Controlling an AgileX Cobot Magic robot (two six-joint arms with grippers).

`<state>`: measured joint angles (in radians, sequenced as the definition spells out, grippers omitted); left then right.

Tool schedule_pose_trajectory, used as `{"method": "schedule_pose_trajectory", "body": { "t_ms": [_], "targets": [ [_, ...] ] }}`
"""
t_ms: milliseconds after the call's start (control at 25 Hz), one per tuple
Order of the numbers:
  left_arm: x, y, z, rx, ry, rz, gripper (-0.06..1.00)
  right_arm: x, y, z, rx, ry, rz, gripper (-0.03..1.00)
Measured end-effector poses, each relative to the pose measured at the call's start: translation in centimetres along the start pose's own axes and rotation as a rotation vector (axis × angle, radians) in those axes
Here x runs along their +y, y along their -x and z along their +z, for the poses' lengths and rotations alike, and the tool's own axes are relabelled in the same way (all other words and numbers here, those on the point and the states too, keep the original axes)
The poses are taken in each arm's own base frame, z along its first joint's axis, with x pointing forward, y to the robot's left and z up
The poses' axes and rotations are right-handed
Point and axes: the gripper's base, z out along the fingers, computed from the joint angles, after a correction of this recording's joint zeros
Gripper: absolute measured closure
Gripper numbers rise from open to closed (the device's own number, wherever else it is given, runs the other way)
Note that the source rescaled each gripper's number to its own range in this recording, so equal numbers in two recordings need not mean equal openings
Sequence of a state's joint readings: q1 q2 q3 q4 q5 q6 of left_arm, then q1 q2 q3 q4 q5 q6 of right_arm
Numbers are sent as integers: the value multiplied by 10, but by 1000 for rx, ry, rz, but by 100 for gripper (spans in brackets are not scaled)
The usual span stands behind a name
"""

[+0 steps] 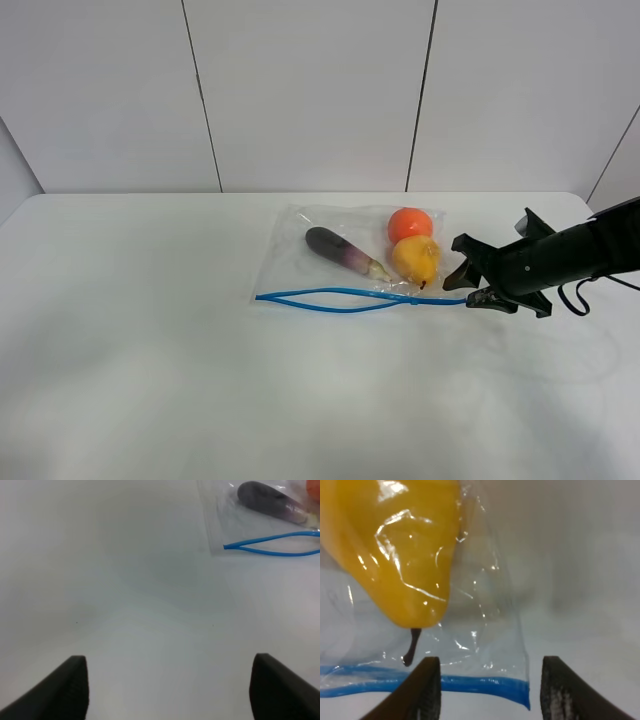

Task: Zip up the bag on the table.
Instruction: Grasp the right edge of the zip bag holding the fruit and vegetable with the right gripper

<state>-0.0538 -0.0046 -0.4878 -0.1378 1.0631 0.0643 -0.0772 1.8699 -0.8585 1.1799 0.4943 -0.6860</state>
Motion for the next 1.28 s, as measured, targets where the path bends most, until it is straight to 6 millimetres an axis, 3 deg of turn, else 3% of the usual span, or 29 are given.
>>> {"method": "schedule_pose_trajectory", "body": {
  "t_ms": [560, 840, 1120, 1280],
  "targets": [
    [0, 0, 0, 0, 0, 0, -6, -10, -3, 15, 26, -15, 14, 43],
    [0, 0, 0, 0, 0, 0, -6, -10, -2, 15, 17, -16, 13, 63],
    [0, 0, 0, 0, 0, 0, -6, -11, -1, 16, 9, -20, 23, 68],
    [0, 0, 0, 0, 0, 0, -6, -11, 0, 16, -1, -29, 26, 86]
  ]
}}
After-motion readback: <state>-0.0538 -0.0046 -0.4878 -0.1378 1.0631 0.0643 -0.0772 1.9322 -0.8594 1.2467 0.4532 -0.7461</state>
